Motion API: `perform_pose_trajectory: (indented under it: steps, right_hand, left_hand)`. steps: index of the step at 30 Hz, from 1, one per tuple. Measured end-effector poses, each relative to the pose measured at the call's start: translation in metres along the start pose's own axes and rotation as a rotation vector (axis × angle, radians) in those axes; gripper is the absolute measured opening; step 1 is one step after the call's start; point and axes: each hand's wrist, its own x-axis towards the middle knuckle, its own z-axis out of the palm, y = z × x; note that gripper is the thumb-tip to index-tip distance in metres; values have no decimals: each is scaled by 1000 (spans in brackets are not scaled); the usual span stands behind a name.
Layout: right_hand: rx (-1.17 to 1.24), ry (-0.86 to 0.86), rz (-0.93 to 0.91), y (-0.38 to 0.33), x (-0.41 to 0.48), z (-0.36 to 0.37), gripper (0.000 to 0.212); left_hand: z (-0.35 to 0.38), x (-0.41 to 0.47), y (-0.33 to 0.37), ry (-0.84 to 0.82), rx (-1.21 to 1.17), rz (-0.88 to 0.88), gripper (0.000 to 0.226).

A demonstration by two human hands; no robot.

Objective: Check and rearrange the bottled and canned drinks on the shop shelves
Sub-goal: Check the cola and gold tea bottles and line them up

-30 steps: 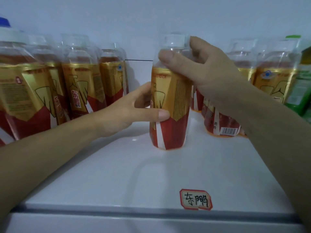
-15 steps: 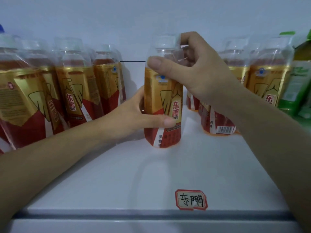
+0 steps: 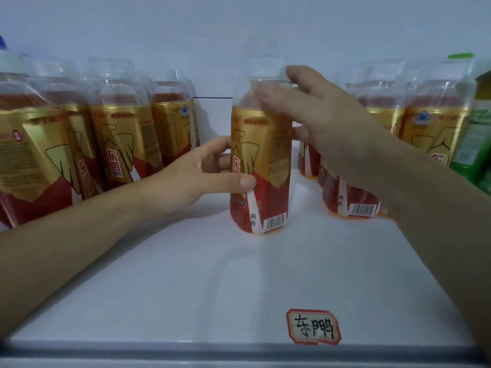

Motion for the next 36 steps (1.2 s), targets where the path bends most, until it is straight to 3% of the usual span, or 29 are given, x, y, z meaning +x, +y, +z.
perform_pose_trajectory:
  steps: [2, 5, 7, 13, 18, 22, 26, 30, 33, 36]
  right_hand:
    - [-61, 9, -31, 0, 0, 1, 24]
    - [-205, 98, -48, 2, 2, 4, 68]
    - [-226, 119, -29, 1, 2, 6, 84]
    - [-227, -33, 65, 1, -2, 3, 59]
    - [-221, -83, 45, 3, -1, -4, 57]
    - [-225, -107, -226, 3, -3, 0, 67]
    - [-318, -64, -579, 11, -1, 7, 76]
    - [-373, -18, -702, 13, 0, 6, 74]
    - [-310, 20, -601, 8, -3, 9, 68]
    - [-30, 133, -268, 3, -4, 9, 49]
  left_hand:
    - [2, -3, 2, -35, 13, -4, 72]
    - [13, -1, 5, -24, 131, -50, 69]
    - [17, 0, 6, 15, 151, -66, 72]
    - [16, -4, 12, 8, 13, -17, 51]
    - [17, -4, 6, 53, 6, 52, 67]
    - [10, 1, -2, 233, 170, 212, 79]
    - [3, -2, -2, 347, 186, 437, 73]
    - [1, 1, -2, 381, 228, 497, 70]
    - [4, -4, -1, 360, 231, 461, 72]
    - [4, -6, 5, 215, 155, 290, 57]
